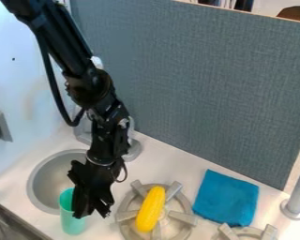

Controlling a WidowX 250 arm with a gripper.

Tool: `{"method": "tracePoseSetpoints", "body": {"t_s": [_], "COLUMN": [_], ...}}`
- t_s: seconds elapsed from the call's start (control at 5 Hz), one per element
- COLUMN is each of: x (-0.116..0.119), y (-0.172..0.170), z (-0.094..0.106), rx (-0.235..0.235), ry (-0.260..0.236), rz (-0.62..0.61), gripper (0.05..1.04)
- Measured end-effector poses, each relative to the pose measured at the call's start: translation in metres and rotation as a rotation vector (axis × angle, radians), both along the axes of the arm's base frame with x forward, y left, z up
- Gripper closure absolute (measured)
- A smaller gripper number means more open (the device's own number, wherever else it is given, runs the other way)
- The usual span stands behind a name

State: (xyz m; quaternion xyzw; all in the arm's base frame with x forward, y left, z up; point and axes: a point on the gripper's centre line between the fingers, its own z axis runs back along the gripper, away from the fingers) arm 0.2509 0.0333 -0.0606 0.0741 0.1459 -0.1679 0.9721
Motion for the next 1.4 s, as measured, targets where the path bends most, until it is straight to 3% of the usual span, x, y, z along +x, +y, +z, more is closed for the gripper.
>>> {"method": "tracePoseSetpoints", "body": {"t_s": [0.2, 0.4, 0.6, 1.0, 1.2, 1.4], "x": [0.000, 0.001, 0.000, 0.004, 0.004, 0.001], "y": [-0.005, -0.016, -0.021, -0.006, -0.005, -0.011], "z": [0.002, 0.010, 0.013, 0.005, 0.005, 0.005], "rx": [-0.040, -0.124, -0.183, -0.079, -0.066, -0.106], "ry": [-0.050, -0.097, -0.095, -0.103, -0.097, -0.078], "rz": [-0.009, -0.046, -0.052, 0.007, 0.017, 0.019], "gripper": [1.007, 1.007, 1.007, 1.007, 0.981, 0.797]}}
